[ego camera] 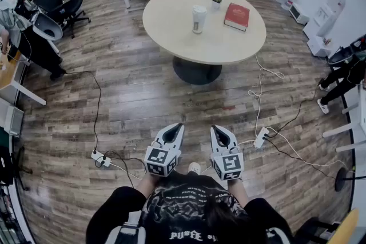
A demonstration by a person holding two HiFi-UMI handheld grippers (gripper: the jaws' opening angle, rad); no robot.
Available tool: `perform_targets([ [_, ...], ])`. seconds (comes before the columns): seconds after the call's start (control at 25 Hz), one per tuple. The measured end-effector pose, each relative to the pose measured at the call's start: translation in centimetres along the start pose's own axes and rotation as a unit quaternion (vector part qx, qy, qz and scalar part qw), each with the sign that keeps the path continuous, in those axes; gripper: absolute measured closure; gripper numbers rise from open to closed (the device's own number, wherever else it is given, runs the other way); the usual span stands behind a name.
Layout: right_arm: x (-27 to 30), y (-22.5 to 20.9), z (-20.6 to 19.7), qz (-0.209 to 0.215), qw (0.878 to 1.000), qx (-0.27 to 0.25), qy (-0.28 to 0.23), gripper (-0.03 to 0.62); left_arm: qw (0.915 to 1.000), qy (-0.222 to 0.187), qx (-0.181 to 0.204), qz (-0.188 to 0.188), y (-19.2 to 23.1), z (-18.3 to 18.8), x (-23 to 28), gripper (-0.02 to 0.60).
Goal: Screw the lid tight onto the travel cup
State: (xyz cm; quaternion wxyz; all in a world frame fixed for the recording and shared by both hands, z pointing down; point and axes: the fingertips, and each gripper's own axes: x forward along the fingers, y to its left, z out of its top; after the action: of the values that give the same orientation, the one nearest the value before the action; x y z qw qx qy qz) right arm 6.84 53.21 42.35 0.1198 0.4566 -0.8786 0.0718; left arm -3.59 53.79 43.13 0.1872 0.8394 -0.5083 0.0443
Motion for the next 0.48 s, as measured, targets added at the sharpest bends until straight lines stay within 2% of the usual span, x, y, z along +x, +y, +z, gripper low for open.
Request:
perform_targets([
  [0.32, -1.7, -1.1, -0.9, -0.002, 1.0, -0.004, 0.009, 0.589, 0.9999, 0.009, 0.003, -0.005, -2.4, -1.5, 0.0, 0.549],
  [0.48, -1.7, -1.6, -0.4, -0.013, 1.0, 0.011, -0.014, 0.588, 0.9999, 0.013, 0.0, -0.01, -2.9, -2.1, -0.1, 0.547],
])
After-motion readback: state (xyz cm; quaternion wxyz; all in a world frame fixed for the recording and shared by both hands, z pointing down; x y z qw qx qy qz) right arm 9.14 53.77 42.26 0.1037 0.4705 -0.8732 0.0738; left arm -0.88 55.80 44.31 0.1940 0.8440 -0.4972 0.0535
